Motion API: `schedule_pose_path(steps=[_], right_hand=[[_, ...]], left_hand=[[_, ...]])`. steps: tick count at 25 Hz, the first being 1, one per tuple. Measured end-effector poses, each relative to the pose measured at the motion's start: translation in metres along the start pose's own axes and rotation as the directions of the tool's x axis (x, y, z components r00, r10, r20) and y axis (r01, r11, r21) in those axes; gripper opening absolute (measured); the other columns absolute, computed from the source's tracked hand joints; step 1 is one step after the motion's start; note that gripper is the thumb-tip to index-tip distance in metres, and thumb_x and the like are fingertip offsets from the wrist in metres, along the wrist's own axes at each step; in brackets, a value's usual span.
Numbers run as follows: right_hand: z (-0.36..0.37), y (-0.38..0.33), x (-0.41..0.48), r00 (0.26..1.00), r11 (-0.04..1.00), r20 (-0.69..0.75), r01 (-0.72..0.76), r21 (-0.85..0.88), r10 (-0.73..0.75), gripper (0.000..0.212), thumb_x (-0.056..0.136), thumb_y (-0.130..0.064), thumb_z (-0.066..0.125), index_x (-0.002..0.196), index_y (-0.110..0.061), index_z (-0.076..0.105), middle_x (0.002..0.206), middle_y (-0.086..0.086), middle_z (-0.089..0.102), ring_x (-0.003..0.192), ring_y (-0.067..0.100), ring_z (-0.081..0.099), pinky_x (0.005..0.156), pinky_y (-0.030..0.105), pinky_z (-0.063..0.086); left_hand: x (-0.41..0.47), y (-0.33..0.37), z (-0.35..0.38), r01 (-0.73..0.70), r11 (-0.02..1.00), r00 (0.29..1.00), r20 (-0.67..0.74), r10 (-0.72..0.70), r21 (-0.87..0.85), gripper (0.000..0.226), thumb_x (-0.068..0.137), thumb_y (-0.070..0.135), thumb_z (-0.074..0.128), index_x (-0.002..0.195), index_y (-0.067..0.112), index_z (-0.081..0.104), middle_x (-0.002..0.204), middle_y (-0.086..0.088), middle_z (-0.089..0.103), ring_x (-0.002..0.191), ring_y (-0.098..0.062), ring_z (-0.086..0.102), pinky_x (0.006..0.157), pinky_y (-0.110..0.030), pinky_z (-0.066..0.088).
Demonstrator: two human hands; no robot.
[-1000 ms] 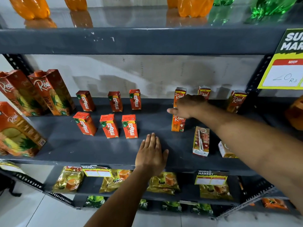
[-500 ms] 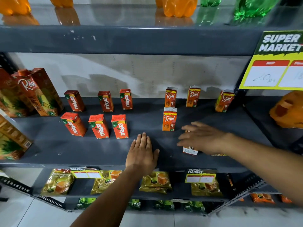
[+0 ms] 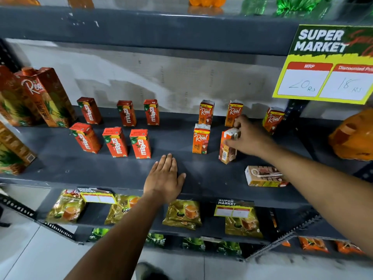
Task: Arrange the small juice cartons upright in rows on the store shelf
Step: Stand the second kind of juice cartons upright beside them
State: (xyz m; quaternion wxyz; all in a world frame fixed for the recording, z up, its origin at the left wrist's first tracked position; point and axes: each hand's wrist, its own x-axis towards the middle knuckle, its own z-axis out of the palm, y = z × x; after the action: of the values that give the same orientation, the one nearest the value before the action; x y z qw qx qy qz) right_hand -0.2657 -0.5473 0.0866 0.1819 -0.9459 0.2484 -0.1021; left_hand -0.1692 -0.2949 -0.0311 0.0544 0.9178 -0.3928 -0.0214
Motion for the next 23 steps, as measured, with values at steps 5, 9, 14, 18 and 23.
schedule_pose_path(steps=[5, 9, 14, 18, 23], right_hand=[[0.014, -0.006, -0.001, 0.990, 0.986, -0.019, -0.140, -0.095, 0.139, 0.077, 0.069, -0.064, 0.068, 0.126, -0.021, 0.040, 0.126, 0.011, 0.058, 0.112, 0.031, 0.057, 0.086, 0.045, 0.052], [0.004, -0.016, 0.007, 0.974, 0.969, 0.066, -0.204, -0.136, 0.215, 0.094, 0.064, -0.079, 0.058, 0.133, -0.018, 0.039, 0.137, 0.010, 0.051, 0.121, 0.030, 0.052, 0.086, 0.041, 0.050], [-0.014, -0.026, 0.014, 0.975, 0.956, 0.176, -0.085, -0.280, 0.138, 0.048, 0.075, -0.047, 0.071, 0.103, -0.011, 0.057, 0.097, 0.008, 0.063, 0.075, 0.019, 0.056, 0.058, 0.030, 0.042], [-0.029, -0.025, 0.021, 0.893, 0.798, 0.422, 0.367, -0.478, -0.158, 0.054, 0.076, -0.024, 0.076, 0.125, -0.015, 0.056, 0.125, 0.009, 0.059, 0.112, 0.028, 0.056, 0.091, 0.043, 0.051], [-0.035, -0.013, 0.021, 0.776, 0.561, 0.448, 0.631, -0.536, -0.445, 0.049, 0.081, -0.016, 0.069, 0.126, -0.027, 0.053, 0.134, 0.000, 0.058, 0.123, 0.026, 0.047, 0.098, 0.046, 0.043]], left_hand=[[-0.008, 0.004, 0.005, 0.019, 1.000, 1.000, 0.001, -0.019, -0.016, 0.071, 0.097, 0.053, 0.013, 0.151, 0.007, 0.009, 0.163, -0.010, 0.004, 0.150, -0.023, -0.002, 0.119, -0.036, -0.001], [-0.006, 0.002, 0.004, 0.008, 1.000, 1.000, -0.010, -0.008, -0.008, 0.072, 0.097, 0.054, 0.013, 0.151, 0.008, 0.009, 0.163, -0.010, 0.005, 0.150, -0.023, -0.001, 0.118, -0.036, -0.001], [-0.005, 0.002, 0.005, 0.001, 1.000, 1.000, -0.007, -0.001, -0.022, 0.072, 0.097, 0.055, 0.012, 0.151, 0.008, 0.007, 0.163, -0.009, 0.003, 0.150, -0.023, -0.004, 0.117, -0.034, -0.004], [-0.006, 0.001, 0.005, 0.005, 1.000, 1.000, -0.006, -0.006, -0.030, 0.073, 0.097, 0.055, 0.013, 0.151, 0.008, 0.008, 0.163, -0.010, 0.002, 0.150, -0.023, -0.004, 0.118, -0.036, -0.003], [-0.006, -0.002, 0.006, 0.006, 1.000, 1.000, 0.000, -0.006, -0.029, 0.073, 0.096, 0.055, 0.012, 0.151, 0.008, 0.008, 0.163, -0.009, 0.002, 0.150, -0.023, -0.005, 0.118, -0.035, -0.003]])
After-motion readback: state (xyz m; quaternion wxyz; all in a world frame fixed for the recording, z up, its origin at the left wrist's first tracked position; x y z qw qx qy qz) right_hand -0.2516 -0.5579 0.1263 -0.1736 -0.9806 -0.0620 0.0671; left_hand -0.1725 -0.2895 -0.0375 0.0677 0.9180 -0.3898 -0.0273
